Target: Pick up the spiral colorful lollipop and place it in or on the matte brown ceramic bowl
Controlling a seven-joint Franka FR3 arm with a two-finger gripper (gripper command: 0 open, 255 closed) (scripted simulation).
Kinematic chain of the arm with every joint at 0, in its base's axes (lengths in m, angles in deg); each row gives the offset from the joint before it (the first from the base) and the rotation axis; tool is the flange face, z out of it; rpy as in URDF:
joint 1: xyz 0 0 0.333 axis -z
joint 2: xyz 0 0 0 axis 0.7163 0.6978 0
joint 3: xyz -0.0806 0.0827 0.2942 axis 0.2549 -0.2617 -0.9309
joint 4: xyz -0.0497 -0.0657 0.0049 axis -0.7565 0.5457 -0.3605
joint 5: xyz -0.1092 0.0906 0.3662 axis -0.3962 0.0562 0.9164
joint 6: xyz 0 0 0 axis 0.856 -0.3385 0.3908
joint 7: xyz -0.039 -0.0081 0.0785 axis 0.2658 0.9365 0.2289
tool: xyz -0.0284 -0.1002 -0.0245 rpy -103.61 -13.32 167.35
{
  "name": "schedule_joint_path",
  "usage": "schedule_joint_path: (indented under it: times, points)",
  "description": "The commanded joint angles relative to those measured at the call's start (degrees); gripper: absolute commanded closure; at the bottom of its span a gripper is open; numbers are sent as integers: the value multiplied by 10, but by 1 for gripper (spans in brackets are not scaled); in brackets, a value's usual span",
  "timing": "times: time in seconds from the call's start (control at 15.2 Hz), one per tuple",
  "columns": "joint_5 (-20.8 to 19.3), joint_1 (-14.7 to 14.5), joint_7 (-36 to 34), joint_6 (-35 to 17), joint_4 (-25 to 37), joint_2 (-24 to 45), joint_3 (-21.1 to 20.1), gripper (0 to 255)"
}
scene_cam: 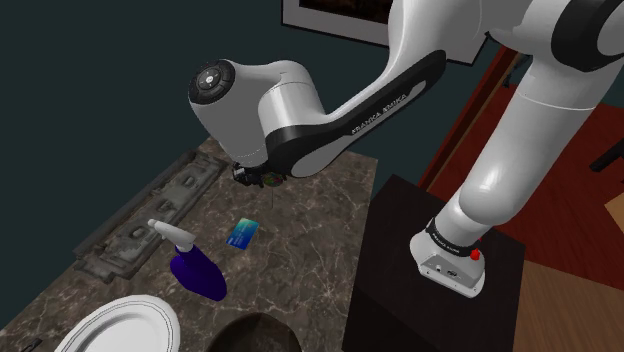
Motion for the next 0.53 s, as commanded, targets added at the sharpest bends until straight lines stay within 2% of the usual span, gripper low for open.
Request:
schedule_joint_path:
  times: [0.0,0.46]
  points:
    - [0,0,0,0,0,0,0,255]
    - [10,2,10,10,6,-10,-2,255]
